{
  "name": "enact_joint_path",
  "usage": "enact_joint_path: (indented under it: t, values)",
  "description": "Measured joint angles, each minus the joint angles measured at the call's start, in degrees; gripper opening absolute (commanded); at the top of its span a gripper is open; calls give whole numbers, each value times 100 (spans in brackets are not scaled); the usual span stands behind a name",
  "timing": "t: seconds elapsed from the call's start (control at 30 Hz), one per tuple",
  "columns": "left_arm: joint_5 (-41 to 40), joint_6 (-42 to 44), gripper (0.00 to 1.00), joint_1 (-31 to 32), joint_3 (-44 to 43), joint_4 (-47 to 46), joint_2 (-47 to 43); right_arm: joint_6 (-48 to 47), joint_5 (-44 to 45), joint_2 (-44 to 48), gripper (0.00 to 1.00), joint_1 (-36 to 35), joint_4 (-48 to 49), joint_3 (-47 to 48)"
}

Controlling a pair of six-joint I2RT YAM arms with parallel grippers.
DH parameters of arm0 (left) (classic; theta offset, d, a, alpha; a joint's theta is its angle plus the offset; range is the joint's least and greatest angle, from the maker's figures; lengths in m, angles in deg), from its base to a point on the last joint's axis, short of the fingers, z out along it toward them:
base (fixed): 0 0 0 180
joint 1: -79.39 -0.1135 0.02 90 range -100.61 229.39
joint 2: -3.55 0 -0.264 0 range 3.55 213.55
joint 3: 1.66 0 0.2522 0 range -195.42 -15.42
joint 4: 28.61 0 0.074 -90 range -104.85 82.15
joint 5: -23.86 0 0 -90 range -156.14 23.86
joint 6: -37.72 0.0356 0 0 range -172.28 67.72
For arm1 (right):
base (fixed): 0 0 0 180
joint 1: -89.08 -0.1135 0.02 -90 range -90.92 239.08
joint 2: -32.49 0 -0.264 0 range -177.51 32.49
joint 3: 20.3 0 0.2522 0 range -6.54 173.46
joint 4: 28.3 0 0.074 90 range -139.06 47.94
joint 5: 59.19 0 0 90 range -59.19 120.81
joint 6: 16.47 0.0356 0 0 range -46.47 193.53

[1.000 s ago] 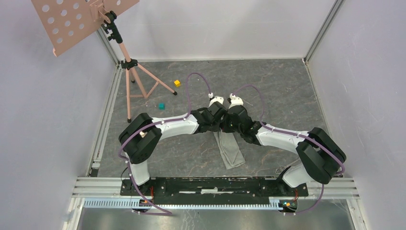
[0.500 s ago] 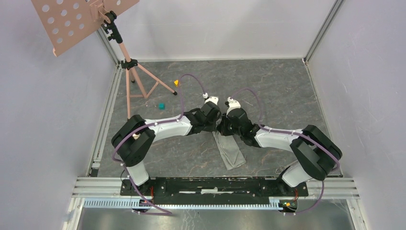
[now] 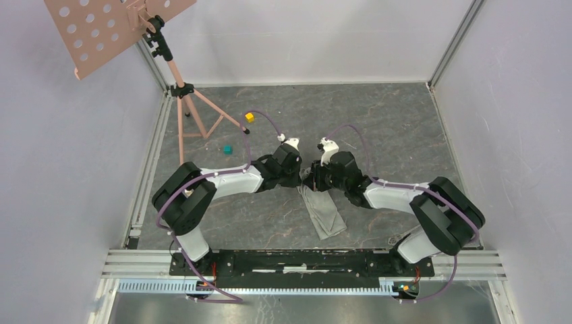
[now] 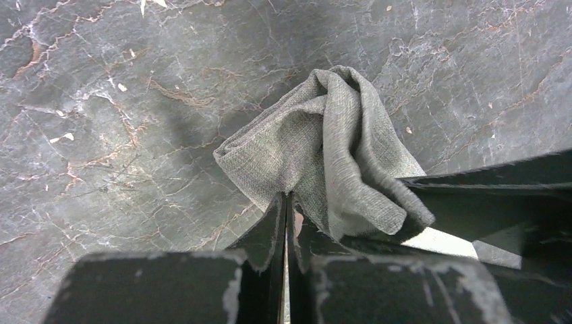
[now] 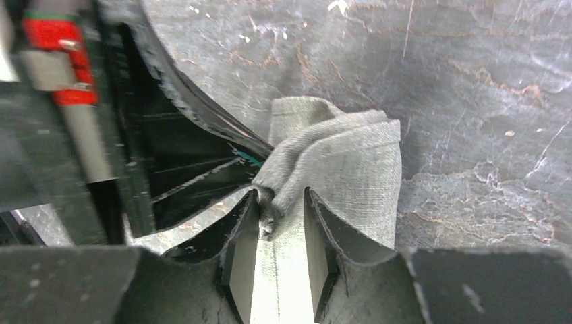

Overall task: Fold the napkin into a case and place the utensils inside
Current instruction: Grasp the top corner of the smaller rectangle folded napkin from the folded napkin.

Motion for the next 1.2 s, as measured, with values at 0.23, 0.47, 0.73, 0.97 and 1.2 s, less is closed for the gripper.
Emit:
enact_joint_path:
  t: [0.23, 0.47, 0.73, 0.97, 1.2]
  values:
    - [37, -15, 2, -13, 20, -26, -2, -212, -63, 326, 41, 0, -46, 15]
    - [90, -20, 2, -22, 33, -28, -4, -256, -61, 140, 40, 0, -243, 212]
    - [140, -20, 2, -24, 33, -28, -4, -240, -39, 4, 41, -2, -299, 289]
    - [162, -20, 2, -24, 33, -28, -4, -232, -28, 4, 42, -42, -319, 348]
    - [175, -20, 2, -24, 31, -28, -4, -203, 68, -70, 6, -81, -317, 455]
